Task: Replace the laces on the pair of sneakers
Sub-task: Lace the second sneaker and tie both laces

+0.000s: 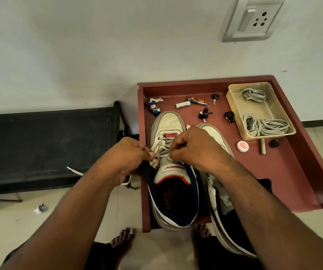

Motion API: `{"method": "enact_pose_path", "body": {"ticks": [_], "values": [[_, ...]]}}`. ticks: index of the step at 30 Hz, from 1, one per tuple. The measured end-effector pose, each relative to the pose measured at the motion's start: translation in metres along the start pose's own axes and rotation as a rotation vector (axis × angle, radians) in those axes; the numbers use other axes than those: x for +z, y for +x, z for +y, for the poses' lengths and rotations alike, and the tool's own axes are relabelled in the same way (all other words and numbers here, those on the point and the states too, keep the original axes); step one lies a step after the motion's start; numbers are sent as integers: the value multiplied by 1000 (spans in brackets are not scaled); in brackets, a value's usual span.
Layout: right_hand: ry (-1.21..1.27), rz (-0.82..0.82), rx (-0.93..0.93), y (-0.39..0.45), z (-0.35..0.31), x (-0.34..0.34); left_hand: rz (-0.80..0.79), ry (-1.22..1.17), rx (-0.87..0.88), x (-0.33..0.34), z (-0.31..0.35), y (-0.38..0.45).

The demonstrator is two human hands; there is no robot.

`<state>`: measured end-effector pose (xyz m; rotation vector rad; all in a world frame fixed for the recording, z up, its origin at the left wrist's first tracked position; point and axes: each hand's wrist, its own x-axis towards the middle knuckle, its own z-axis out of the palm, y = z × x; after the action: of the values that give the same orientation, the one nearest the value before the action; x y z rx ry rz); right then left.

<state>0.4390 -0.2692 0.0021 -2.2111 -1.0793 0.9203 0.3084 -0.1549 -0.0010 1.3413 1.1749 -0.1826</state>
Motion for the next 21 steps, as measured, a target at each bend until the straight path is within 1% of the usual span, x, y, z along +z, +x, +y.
{"method": "enact_pose_path", "body": {"ticks": [6, 15, 21], "values": [[15, -11, -17, 3, 0, 6, -8, -35, 1, -1, -4, 5], [51, -33, -22, 4, 2, 1, 2, -26, 14, -1, 0, 3], [4, -31, -29, 3, -2, 8, -7, -10, 35, -3, 0, 1]]}}
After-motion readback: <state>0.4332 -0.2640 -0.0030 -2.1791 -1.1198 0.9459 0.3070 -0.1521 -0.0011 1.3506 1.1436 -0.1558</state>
